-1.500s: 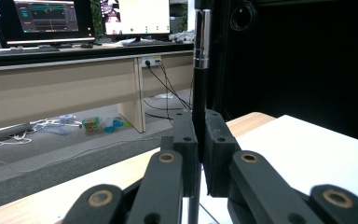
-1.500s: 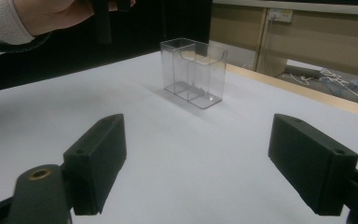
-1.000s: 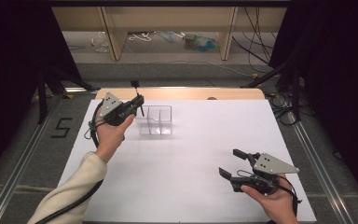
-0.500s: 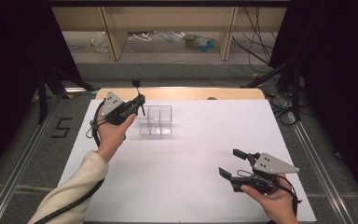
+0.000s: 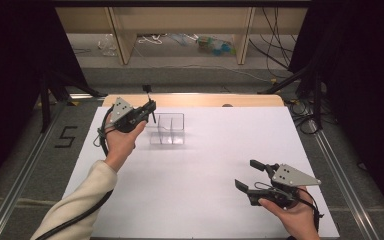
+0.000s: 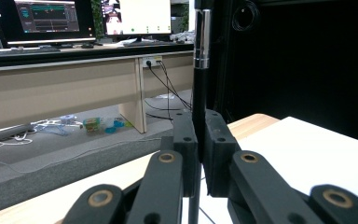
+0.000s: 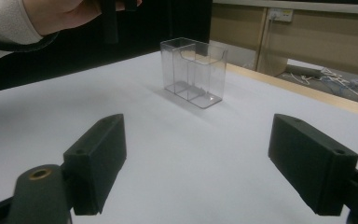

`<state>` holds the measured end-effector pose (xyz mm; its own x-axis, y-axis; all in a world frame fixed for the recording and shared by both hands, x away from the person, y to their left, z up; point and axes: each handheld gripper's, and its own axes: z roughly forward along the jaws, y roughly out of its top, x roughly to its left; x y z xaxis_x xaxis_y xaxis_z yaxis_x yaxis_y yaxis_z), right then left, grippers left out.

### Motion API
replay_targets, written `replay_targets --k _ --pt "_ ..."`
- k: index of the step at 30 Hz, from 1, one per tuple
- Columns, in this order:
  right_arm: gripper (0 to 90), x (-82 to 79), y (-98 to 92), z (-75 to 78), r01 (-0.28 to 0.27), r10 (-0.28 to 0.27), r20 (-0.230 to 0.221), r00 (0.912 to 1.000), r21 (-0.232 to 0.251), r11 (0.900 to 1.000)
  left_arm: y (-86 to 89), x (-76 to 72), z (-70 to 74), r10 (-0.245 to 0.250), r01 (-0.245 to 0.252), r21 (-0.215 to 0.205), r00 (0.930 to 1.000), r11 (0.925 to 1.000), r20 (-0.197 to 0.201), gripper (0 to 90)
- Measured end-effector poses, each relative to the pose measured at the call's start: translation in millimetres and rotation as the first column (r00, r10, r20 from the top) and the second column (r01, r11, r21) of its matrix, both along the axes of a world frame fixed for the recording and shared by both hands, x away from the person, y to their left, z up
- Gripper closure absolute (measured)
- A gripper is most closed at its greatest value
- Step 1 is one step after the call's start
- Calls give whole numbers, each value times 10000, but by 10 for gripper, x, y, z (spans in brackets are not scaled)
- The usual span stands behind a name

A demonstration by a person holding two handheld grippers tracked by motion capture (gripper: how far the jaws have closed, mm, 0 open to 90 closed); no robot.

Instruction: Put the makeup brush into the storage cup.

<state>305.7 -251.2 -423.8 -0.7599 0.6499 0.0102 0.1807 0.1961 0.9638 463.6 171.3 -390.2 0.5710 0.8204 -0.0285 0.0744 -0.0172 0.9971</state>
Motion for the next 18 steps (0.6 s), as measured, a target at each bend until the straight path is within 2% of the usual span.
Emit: replay_targets --k 18 --pt "204 0 0 -1 -11 11 11 10000 -11 10000 12 59 -15 126 -126 53 9999 9999 -105 850"
